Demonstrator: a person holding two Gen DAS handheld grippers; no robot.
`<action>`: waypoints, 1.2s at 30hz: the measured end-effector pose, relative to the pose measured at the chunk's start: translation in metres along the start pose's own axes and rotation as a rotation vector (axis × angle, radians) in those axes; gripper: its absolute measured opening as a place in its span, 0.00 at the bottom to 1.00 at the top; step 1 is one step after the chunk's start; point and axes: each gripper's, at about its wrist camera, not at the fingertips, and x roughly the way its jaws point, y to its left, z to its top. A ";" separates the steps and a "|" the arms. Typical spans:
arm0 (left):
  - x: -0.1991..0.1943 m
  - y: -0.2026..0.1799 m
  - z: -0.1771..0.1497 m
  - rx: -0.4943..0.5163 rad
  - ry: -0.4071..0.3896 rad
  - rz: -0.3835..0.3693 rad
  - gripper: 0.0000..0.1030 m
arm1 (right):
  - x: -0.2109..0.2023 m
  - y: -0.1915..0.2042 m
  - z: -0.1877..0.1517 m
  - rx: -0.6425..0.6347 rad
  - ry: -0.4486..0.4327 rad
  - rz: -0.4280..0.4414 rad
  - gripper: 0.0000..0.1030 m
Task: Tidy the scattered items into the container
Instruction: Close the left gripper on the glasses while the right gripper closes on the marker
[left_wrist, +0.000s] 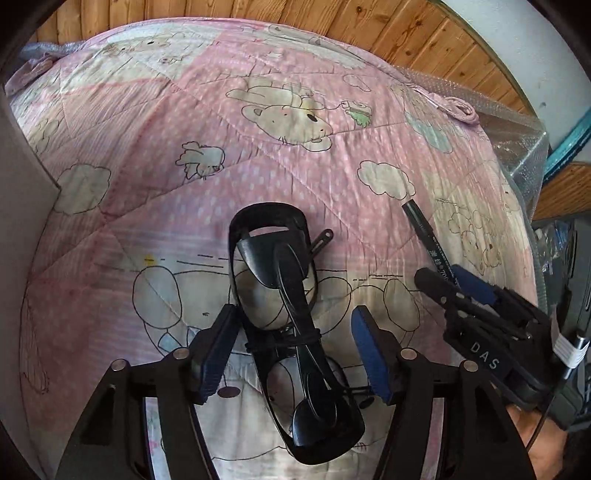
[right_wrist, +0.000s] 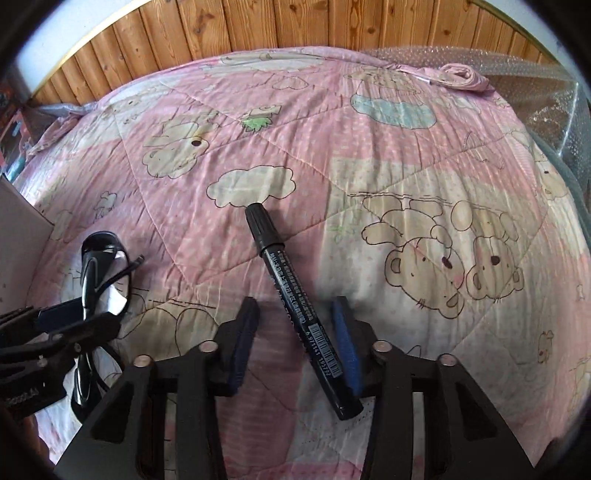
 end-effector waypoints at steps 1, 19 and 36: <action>-0.001 0.000 -0.001 0.016 -0.001 -0.006 0.37 | -0.003 -0.001 0.001 0.017 0.001 0.021 0.13; -0.095 0.014 -0.066 0.057 -0.073 0.001 0.37 | -0.095 0.087 -0.080 0.066 -0.055 0.192 0.13; -0.155 0.050 -0.112 0.025 -0.110 -0.041 0.37 | -0.133 0.130 -0.149 0.126 -0.056 0.265 0.13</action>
